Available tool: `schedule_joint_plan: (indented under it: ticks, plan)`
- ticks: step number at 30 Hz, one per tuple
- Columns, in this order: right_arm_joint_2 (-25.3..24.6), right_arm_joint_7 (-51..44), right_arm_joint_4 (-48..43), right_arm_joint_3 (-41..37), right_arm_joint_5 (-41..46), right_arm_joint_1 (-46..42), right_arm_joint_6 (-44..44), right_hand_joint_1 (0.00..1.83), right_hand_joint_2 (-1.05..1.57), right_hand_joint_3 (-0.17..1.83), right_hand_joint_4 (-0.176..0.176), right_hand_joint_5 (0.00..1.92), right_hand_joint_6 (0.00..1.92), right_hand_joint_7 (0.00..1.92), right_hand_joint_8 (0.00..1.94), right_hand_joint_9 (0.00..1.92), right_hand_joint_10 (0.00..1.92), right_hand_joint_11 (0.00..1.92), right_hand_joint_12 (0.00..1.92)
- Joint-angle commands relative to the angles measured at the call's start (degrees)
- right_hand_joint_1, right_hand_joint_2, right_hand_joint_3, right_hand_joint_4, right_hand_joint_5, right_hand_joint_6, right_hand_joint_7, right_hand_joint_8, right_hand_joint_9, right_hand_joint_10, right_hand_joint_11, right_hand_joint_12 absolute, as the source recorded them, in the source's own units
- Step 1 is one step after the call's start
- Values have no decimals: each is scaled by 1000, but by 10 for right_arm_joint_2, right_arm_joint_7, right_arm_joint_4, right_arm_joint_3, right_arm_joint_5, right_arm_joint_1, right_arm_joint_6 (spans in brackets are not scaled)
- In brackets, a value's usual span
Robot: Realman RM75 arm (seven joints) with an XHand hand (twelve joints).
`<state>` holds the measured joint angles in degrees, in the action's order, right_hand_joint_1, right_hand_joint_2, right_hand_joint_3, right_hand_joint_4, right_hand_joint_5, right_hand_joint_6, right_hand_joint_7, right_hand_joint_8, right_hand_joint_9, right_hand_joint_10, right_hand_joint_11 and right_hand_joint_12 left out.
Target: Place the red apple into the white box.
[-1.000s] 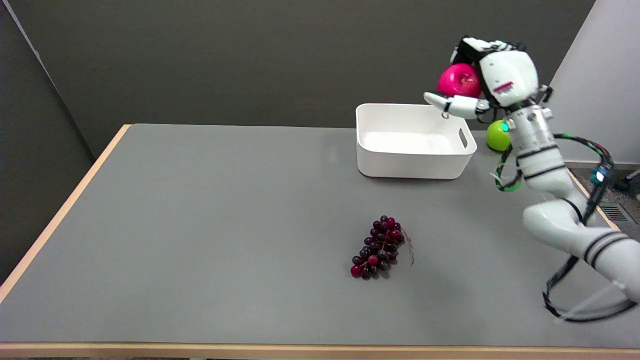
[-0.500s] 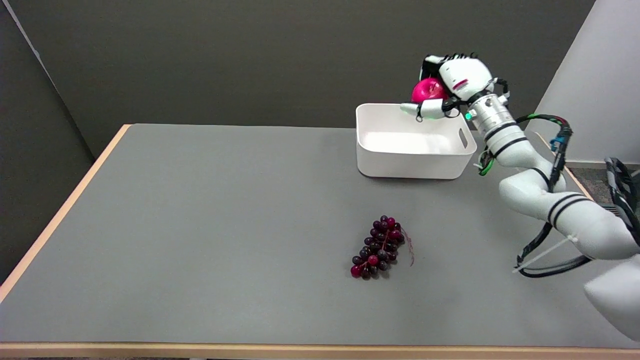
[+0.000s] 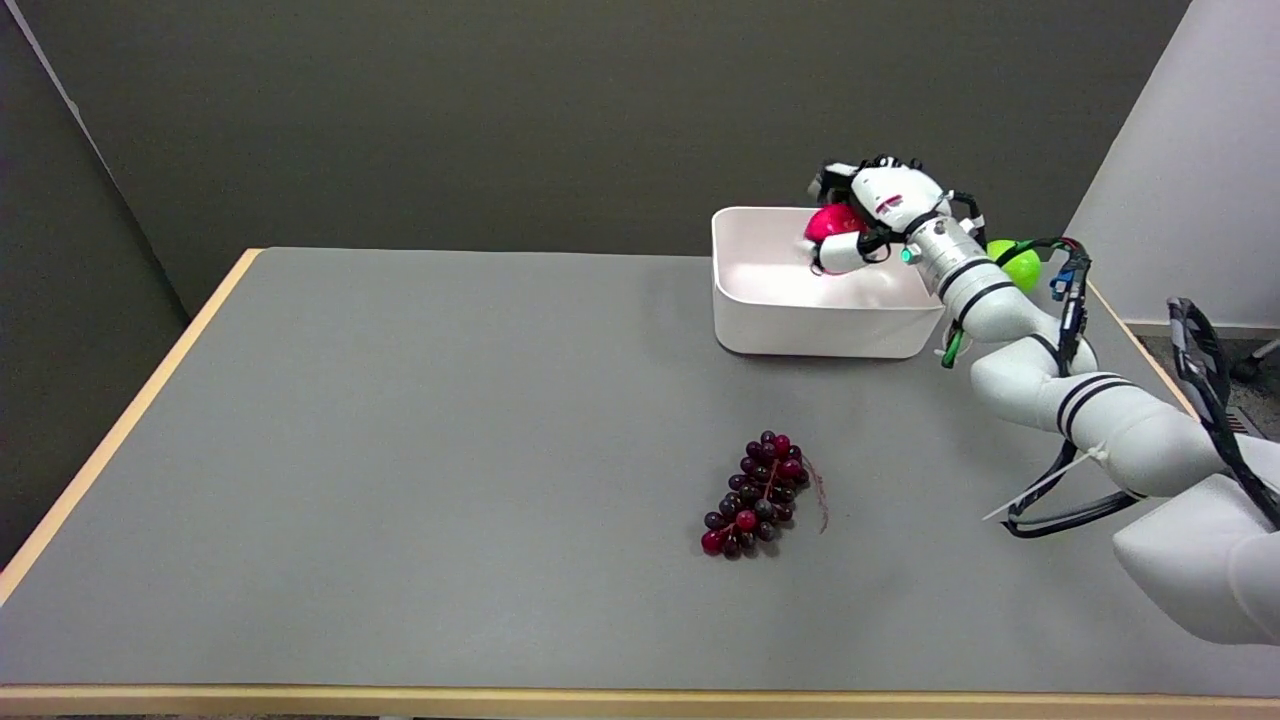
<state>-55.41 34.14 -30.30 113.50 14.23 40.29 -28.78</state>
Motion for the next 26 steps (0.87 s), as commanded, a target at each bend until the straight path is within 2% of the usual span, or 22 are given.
schedule_joint_plan:
  ticks: [1, 5, 12, 15, 17, 20, 22, 26]
  plan:
    - [-13, 75, -31, 8, 18, -14, 30, 379, 635, 989, 79, 194, 481, 162, 316, 50, 621, -1, 1033]
    - [-10, 76, -65, 7, 18, -32, 25, 324, 599, 969, 88, 176, 479, 92, 289, 22, 435, -1, 961]
    - [6, 71, -160, -14, 18, -77, -34, 286, 570, 950, 104, 178, 490, 81, 252, 26, 349, -1, 950]
    - [26, 62, -237, -46, 18, -123, -65, 296, 644, 827, 94, 215, 421, 117, 235, 1, 458, -1, 937]
    - [41, 46, -300, -71, 18, -156, -72, 285, 591, 956, 81, 194, 493, 126, 301, 25, 473, -1, 961]
    - [69, 8, -396, -125, 18, -228, -73, 293, 609, 970, 68, 212, 503, 191, 331, 34, 623, -1, 1028]
    - [81, -14, -458, -179, 18, -294, -73, 293, 614, 968, 64, 222, 506, 219, 345, 70, 649, -1, 1063]
    - [82, -29, -525, -260, 18, -395, -70, 281, 637, 969, 55, 243, 510, 272, 368, 116, 686, -1, 1088]
